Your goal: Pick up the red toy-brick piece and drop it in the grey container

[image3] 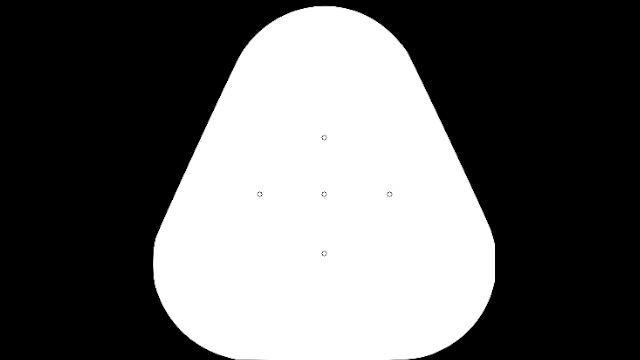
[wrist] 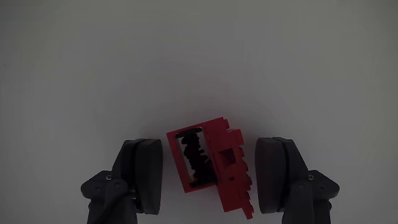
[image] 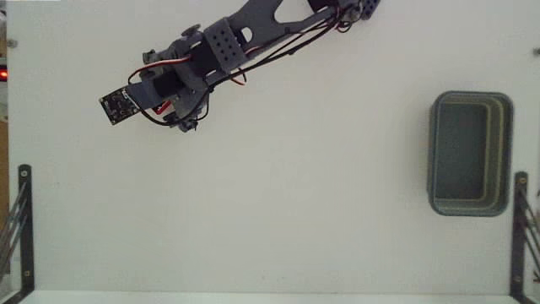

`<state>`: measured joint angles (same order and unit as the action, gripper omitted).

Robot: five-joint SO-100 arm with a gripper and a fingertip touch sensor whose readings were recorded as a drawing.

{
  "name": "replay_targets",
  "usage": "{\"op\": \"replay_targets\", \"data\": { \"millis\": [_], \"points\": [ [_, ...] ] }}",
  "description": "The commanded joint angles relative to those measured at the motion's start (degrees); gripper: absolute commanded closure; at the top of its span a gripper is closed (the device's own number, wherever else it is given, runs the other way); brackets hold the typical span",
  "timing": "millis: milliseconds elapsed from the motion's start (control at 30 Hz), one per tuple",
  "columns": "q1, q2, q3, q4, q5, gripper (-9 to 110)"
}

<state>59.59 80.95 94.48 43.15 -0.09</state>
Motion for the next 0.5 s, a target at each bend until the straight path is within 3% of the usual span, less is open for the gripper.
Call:
{"op": "replay_targets", "data": {
  "millis": [0,467],
  "points": [
    [1.1,1.7,0.3,-0.9,0.1,13],
    [1.1,1.7,0.3,-0.9,0.1,17]
  ]
}}
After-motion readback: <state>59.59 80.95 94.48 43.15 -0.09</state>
